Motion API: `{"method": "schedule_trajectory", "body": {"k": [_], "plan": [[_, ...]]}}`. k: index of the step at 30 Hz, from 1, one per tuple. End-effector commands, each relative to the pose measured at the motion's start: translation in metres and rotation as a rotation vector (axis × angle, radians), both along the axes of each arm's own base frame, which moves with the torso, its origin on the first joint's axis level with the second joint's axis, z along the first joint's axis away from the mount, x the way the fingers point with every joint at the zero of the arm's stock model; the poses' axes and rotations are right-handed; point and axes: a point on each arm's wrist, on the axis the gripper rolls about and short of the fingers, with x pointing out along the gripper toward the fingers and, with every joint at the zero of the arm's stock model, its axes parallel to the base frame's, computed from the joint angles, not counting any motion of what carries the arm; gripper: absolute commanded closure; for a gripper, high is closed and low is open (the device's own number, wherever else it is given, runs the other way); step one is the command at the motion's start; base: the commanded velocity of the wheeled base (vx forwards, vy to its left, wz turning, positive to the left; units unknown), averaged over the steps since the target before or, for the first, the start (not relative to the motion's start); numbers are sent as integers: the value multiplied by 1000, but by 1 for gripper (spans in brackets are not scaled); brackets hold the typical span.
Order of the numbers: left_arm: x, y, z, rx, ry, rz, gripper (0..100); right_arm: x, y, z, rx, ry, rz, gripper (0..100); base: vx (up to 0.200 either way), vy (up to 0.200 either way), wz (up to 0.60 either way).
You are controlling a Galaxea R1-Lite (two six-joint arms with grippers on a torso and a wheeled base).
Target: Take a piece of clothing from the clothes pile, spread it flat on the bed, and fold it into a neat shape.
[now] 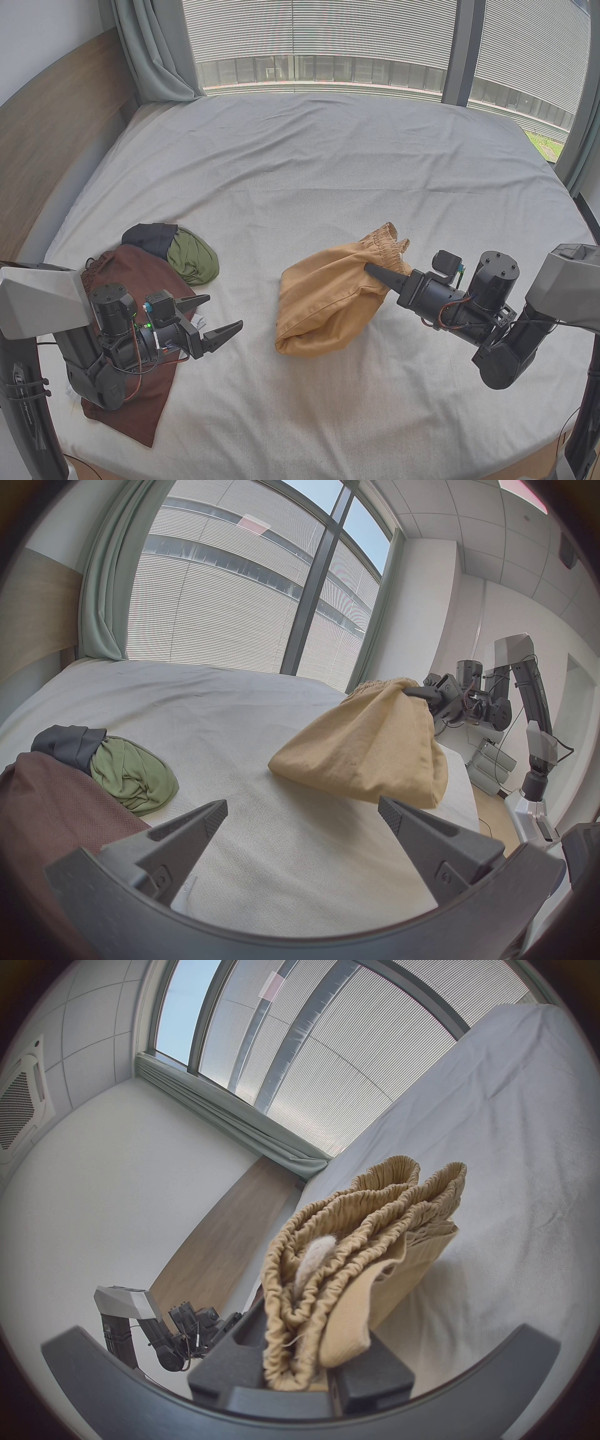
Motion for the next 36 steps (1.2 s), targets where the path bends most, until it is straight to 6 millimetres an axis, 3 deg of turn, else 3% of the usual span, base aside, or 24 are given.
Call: {"method": "schedule_trajectory", "body": {"k": [1,20,36], "plan": [[0,0,0,0,1,0,0,5,2,9,24,-33,3,100,0,0,0],[0,0,0,1,0,1,0,30,9,39,114,-134,43,100,0,0,0],[0,0,0,0,1,0,0,69,14,39,141,-156,27,100,0,0,0]]}}
